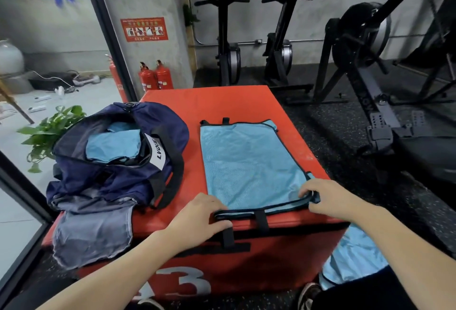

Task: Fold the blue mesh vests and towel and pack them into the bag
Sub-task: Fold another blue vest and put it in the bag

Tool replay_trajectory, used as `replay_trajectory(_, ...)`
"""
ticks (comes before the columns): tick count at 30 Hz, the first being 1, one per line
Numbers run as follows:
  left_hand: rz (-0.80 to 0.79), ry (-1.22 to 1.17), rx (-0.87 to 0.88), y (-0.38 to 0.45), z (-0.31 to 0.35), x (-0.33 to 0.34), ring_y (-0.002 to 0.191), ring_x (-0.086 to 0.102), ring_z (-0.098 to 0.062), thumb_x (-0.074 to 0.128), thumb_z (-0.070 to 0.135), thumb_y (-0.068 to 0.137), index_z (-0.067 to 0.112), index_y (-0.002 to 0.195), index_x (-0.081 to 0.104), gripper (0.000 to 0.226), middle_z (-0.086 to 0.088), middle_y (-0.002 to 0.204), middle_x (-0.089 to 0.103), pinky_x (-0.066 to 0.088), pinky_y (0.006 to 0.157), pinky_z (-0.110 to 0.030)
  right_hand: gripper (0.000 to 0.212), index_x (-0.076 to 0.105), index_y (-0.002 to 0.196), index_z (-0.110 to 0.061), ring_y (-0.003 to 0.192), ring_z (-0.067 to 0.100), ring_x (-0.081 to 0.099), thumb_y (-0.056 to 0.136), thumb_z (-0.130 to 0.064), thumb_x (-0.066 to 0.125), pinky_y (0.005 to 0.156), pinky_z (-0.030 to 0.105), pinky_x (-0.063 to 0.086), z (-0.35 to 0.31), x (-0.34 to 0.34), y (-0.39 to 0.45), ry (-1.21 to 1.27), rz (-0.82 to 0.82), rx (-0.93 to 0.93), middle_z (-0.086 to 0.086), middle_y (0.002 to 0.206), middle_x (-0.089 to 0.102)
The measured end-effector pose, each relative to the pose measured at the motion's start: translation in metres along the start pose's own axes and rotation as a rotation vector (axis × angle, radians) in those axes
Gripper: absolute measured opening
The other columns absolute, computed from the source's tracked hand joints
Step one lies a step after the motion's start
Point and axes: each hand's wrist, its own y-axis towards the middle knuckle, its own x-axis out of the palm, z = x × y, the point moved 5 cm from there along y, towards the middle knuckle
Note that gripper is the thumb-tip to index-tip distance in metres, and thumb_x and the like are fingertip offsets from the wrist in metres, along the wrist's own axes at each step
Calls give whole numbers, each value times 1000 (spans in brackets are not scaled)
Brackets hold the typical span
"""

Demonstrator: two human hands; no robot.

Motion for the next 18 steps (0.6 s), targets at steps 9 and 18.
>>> replay_trajectory(9, 26, -17, -118, -5, 0, 6, 104, 48, -5, 66, 71, 67, 34, 115, 68, 60, 21, 102, 59, 40, 99, -29, 20, 73, 104, -20, 104, 10, 60, 84, -19, 69, 95, 22, 43, 13, -3, 2, -220, 47, -114, -10, 108, 67)
replay_trajectory(18, 89, -134, -158, -7, 2, -11, 98, 54, -5, 78, 36, 78, 31, 81, 67, 13, 19, 96, 61, 45, 89, -28, 20, 51, 66, -18, 87, -3, 61, 66, -12, 70, 80, 19, 46, -3, -10, -9, 121, 134, -14, -17, 91, 69)
